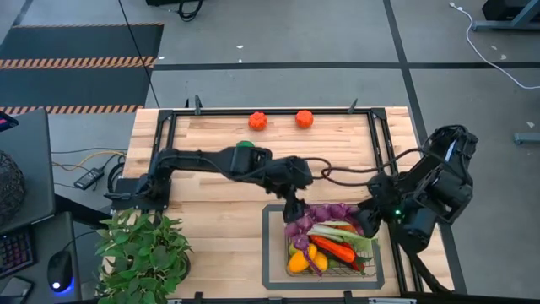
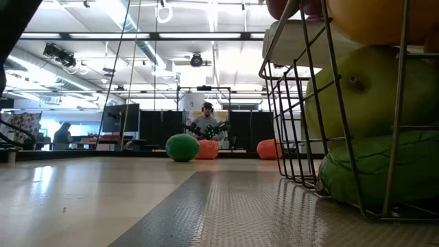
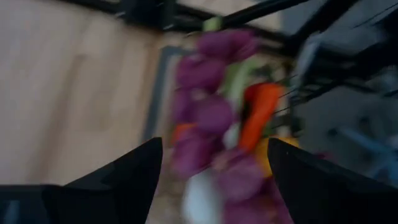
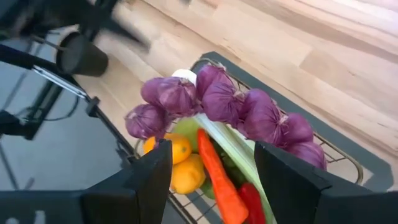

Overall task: Build produce basket
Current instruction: Put the left tangerine into the wire basket

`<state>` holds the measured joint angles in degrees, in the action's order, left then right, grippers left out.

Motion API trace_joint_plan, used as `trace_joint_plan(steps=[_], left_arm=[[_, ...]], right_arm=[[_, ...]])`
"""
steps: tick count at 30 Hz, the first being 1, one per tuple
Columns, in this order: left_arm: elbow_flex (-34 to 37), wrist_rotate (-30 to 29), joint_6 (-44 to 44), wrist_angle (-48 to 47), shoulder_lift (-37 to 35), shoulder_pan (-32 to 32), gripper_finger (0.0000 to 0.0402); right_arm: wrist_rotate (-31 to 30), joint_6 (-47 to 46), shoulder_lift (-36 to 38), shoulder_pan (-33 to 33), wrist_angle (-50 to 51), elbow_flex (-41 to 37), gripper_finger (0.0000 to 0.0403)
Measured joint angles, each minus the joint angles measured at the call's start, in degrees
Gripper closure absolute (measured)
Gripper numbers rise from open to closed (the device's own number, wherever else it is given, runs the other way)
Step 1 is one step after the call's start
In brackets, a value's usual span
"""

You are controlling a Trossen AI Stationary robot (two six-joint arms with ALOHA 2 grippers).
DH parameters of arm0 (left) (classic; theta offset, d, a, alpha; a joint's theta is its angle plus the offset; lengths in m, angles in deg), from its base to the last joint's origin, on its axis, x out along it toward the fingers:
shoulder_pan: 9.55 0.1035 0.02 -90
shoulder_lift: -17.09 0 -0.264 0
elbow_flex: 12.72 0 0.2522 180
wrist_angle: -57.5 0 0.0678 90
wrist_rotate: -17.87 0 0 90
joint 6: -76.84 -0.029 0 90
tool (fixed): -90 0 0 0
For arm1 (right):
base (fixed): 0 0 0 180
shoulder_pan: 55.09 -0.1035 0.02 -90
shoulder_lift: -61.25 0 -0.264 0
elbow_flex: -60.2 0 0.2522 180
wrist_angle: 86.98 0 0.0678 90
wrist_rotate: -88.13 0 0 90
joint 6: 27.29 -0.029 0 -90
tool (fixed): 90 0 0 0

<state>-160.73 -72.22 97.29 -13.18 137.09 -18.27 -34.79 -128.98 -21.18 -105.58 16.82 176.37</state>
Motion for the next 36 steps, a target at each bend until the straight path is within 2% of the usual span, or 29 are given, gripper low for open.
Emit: trace_joint_plan(steps=[3, 9, 21, 25, 30, 36], left_arm=[[-0.19, -2.47, -1.5, -5.19, -0.76, 1.9, 0.0106], [0.43, -2.87, -4.98, -15.34, -1.4, 6.71, 0.0111], [1.65, -2.7, -9.69, -17.65, -1.6, 19.55, 0.0139], [5.27, -3.14, -7.58, -20.06, -1.55, 25.86, 0.0144], [14.69, -3.34, -1.73, -21.79, -1.49, 33.13, 0.0141], [22.13, -4.13, -3.87, -16.92, -1.46, 37.69, 0.0127]], right_arm=[[1.52, 0.95, -1.15, 0.89, -0.04, 0.0, 0.017], [0.61, -1.02, -1.92, 0.52, -0.02, 0.0, 0.017], [-2.24, -3.3, -1.88, -3.05, 0.0, 0.0, 0.017], [-4.31, -2.56, -1.88, -3.7, -0.02, 0.0, 0.017], [-6.95, 0.19, -1.88, -3.58, -0.02, 0.0, 0.017], [-8.16, 2.9, -1.88, -1.35, -0.02, 0.0, 0.017]])
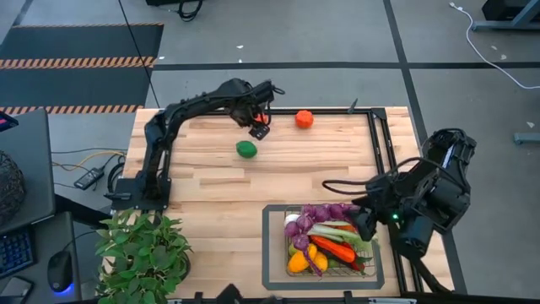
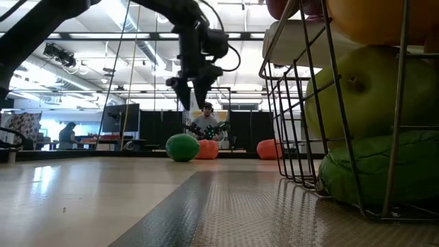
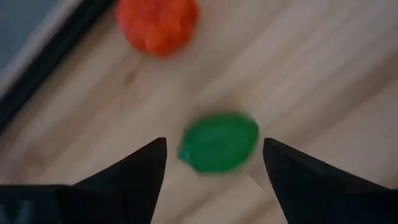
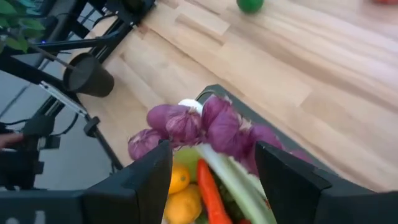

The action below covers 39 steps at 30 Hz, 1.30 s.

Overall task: Build produce basket
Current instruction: Put the left tangerine into the wire basket

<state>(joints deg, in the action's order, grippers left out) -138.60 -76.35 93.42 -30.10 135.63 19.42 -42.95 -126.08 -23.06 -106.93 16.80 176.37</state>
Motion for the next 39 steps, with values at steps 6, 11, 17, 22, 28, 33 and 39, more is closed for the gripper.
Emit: trace_joint_plan(steps=[6, 11, 17, 22, 28, 33, 39], left_arm=[[0.25, -5.45, -9.75, 6.01, 0.07, 3.01, 0.0121], [1.28, -7.2, -15.07, 11.61, -0.04, 4.58, 0.0123], [5.18, -2.22, -18.79, 17.52, -0.02, 6.86, 0.0097], [9.88, -0.58, -21.77, 19.28, -0.02, 9.05, 0.0084], [13.78, 2.78, -22.09, 21.5, 0.02, 10.84, 0.0084], [14.76, 4.97, -23.24, 27.55, 0.03, 10.71, 0.0084], [14.7, 7.73, -23.24, 30.39, 1.54, 9.84, 0.0084]], right_arm=[[0.1, 3.25, 0.01, 5.22, 0.0, 0.0, 0.0169], [1.14, 4.88, 0.09, 10.42, -0.02, 0.0, 0.0169], [3.81, 5.92, 0.31, 14.8, 0.0, 0.0, 0.0169], [4.69, 7.45, 0.31, 17.61, -0.01, 0.0, 0.0169], [5.14, 7.92, 0.31, 20.71, -0.02, 0.0, 0.0169], [5.18, 7.04, 0.31, 21.73, -0.13, 0.0, 0.0169], [5.31, 5.49, 0.31, 21.72, -0.39, 0.0, 0.0169]])
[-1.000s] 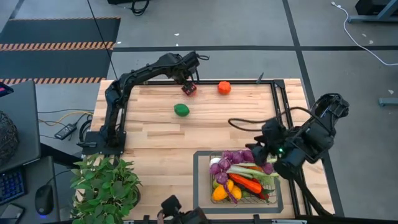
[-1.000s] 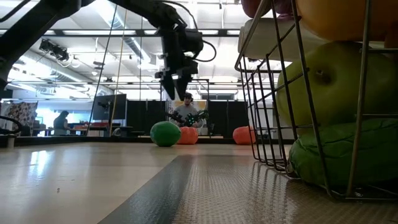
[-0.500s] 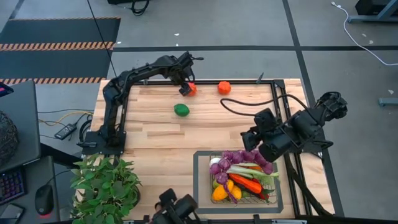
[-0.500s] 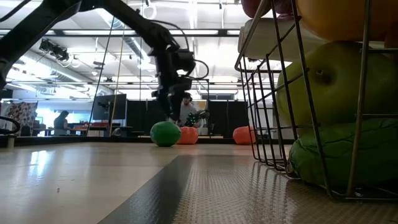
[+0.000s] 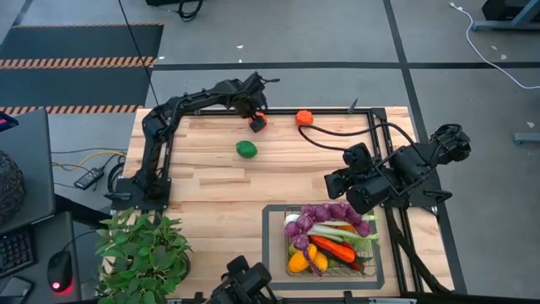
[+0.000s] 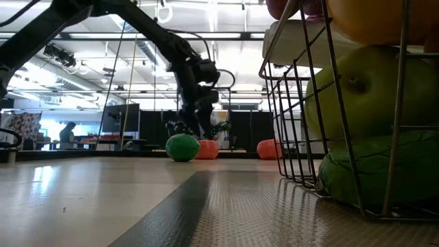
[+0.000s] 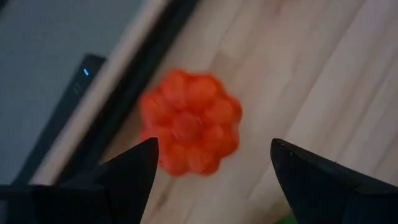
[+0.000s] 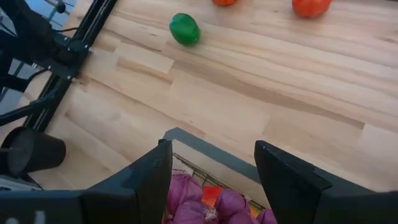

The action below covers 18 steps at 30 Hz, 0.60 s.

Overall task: Build produce basket
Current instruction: Put the left tangerine into the wire basket

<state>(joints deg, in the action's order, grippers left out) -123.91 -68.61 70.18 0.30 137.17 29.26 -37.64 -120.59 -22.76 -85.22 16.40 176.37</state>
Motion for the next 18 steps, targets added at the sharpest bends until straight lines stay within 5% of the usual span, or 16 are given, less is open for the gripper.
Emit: trace_joint_plan(steps=[18], left_arm=[[-1.95, -6.3, 1.03, 4.65, 3.72, -0.22, 0.0084]], right_arm=[[4.32, -3.03, -0.02, -0.03, 0.22, 0.0, 0.0169]])
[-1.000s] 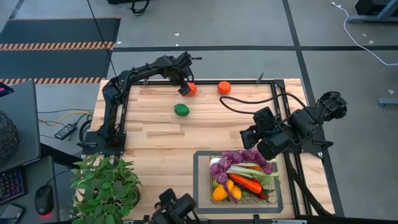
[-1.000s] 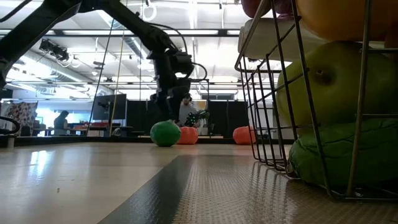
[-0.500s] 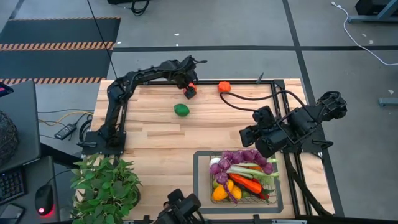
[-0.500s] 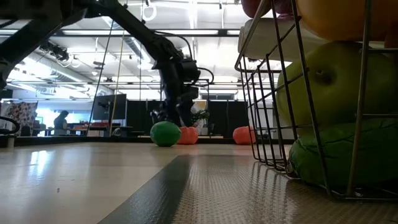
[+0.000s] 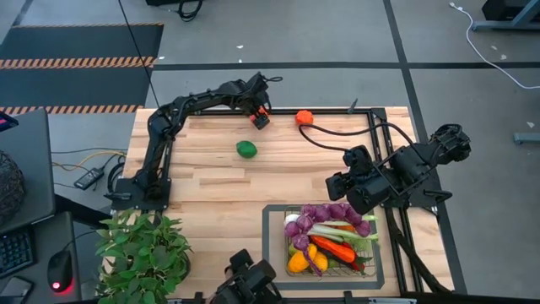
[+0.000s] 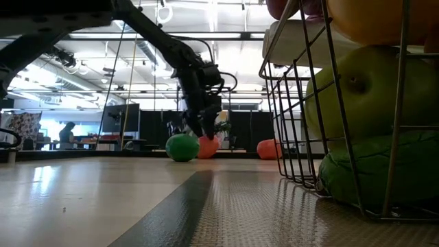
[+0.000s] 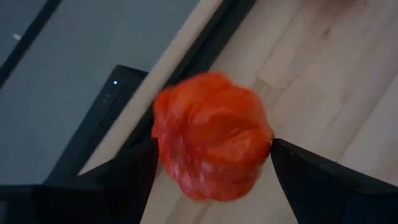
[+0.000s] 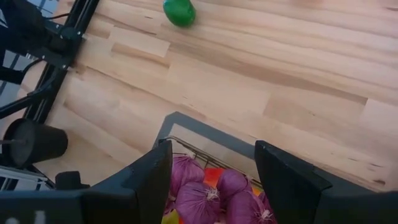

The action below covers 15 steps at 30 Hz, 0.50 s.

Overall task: Build produce basket
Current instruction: Put the left tangerine into the wire basket

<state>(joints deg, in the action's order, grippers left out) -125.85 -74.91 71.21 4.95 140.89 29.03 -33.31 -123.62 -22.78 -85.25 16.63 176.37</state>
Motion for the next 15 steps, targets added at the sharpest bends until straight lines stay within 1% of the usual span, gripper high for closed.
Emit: trace_joint_plan(steps=[2, 9, 15], left_arm=[[0.02, 0.08, -1.25, 0.04, 0.22, 0.01, 0.0084], [-0.39, -0.05, -1.12, -0.64, 2.82, -0.42, 0.0084], [-0.22, -1.19, -1.24, 0.15, 2.95, -0.63, 0.0084]], right_arm=[[0.0, 0.43, 0.0, 0.04, 0.15, 0.0, 0.0169], [0.15, 0.3, -0.02, 0.03, 0.13, 0.0, 0.0169], [1.13, 0.83, -0.02, 0.03, 0.15, 0.0, 0.0169]])
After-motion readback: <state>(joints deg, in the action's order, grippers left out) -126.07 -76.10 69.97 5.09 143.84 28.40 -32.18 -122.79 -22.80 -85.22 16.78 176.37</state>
